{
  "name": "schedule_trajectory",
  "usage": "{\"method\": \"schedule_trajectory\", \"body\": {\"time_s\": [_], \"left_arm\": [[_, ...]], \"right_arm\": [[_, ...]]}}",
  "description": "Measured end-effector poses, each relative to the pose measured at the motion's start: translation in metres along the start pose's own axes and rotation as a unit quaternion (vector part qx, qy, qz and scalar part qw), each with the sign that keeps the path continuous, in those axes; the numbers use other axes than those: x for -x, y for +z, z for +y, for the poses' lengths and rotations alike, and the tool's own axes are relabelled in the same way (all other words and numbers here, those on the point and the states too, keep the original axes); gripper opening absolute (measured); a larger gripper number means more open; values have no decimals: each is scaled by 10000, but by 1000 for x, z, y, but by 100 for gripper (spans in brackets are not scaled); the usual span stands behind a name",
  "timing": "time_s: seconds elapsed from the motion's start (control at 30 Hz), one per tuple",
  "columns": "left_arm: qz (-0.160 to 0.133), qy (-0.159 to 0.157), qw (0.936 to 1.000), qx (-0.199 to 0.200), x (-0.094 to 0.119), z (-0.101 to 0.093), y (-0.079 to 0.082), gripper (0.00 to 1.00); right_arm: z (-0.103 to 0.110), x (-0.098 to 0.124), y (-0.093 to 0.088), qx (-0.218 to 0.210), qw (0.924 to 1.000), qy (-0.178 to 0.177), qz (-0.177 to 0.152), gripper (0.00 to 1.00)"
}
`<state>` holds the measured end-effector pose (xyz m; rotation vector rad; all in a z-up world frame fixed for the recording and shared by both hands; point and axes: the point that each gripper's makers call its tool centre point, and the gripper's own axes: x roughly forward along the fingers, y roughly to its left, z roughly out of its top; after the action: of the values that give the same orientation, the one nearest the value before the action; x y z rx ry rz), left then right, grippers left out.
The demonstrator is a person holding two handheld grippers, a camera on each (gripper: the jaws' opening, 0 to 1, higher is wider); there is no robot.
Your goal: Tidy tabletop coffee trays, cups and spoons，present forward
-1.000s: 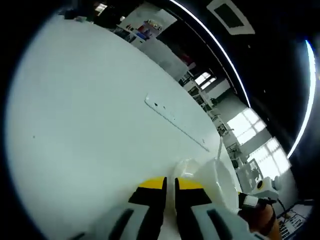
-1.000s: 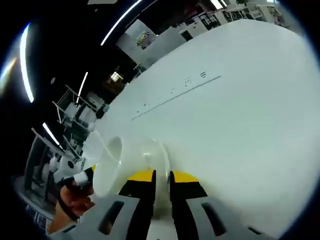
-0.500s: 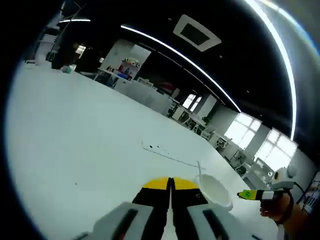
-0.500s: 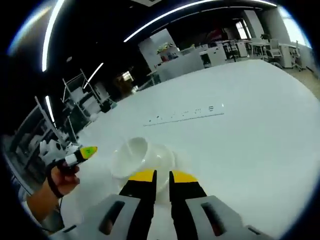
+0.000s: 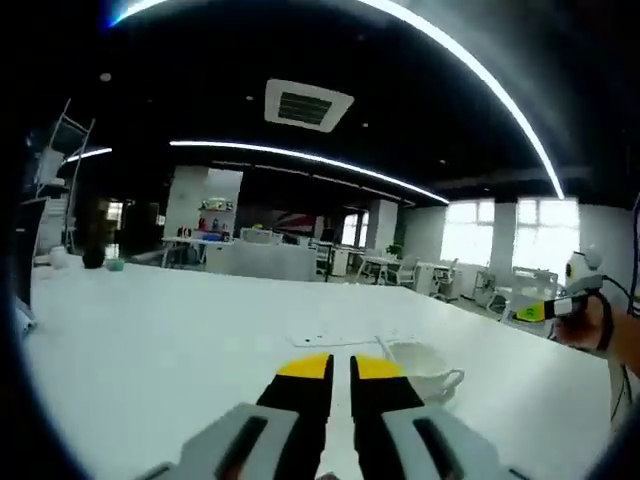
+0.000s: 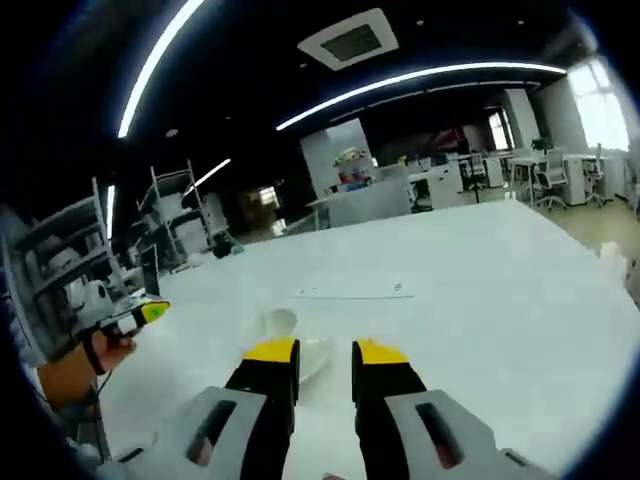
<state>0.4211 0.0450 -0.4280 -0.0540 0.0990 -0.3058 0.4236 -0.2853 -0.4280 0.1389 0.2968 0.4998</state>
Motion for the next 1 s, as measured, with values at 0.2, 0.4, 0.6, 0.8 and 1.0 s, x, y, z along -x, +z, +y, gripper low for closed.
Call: {"method": "schedule_trajectory", "body": {"time_s": [0.2,0.4,0.6,0.8,1.0], "left_arm": [[-468,198,9985,-195,31,16,4,16],[-789,441,9949,-445,60,35,-2,25],[-902,582,9936,-366,89,46,-14,27],[-990,631,9921,-447,121,45,-9,30],[-1032,650,9904,-651,137,46,-9,32]], "right_arm": [[3,29,-12,378,9987,-133,-314,28],[-9,49,-27,482,9971,-448,-392,29],[-10,77,-20,885,9919,-628,-667,32],[-7,112,-7,1283,9831,-759,-1065,34],[-5,142,-4,1481,9725,-899,-1555,36]]}}
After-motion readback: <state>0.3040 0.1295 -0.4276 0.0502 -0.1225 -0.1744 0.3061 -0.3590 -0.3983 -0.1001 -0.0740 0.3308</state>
